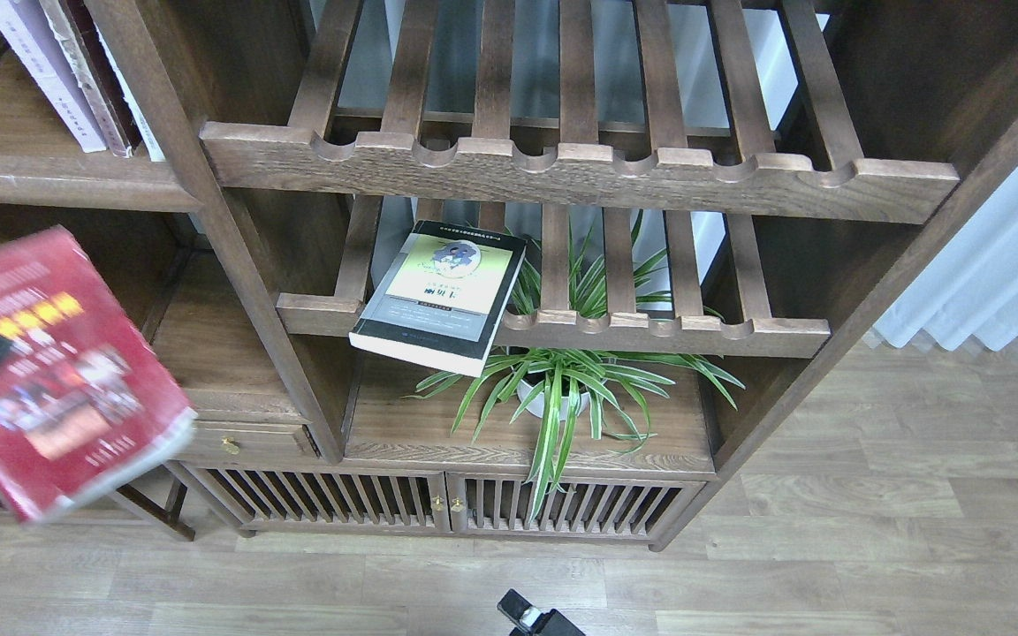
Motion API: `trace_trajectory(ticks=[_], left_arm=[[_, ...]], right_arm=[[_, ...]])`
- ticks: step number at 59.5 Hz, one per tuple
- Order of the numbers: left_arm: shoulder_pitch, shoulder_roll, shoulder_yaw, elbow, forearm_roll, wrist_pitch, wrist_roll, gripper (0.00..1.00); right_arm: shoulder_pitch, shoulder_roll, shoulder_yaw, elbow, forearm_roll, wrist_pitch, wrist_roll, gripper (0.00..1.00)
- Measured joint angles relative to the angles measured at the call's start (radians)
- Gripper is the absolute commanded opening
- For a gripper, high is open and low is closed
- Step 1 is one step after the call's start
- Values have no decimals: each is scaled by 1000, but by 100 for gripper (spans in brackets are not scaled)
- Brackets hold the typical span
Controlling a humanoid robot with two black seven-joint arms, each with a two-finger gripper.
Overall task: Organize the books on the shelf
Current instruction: 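Carry the red book with the left gripper onto the side shelf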
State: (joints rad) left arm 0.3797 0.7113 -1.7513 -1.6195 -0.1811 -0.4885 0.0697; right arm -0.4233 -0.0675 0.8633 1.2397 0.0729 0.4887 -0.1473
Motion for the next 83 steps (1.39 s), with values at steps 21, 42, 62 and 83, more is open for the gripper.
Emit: trace_trajectory(ticks=[21, 42, 62, 83], left_arm=[[-251, 45, -251, 67, 254, -1, 130, 7], [-716, -19, -195, 237, 634, -1, 148, 7], [-1078, -48, 38, 421, 785, -1, 148, 7], [-1418, -70, 258, 705, 847, 0, 148, 8]], right_arm=[[0, 6, -19, 0, -1, 0, 0, 99], [-18, 4, -14, 0, 4, 0, 3, 99], [-27, 6, -11, 0, 4, 0, 4, 99], [-32, 7, -9, 0, 5, 0, 6, 99]])
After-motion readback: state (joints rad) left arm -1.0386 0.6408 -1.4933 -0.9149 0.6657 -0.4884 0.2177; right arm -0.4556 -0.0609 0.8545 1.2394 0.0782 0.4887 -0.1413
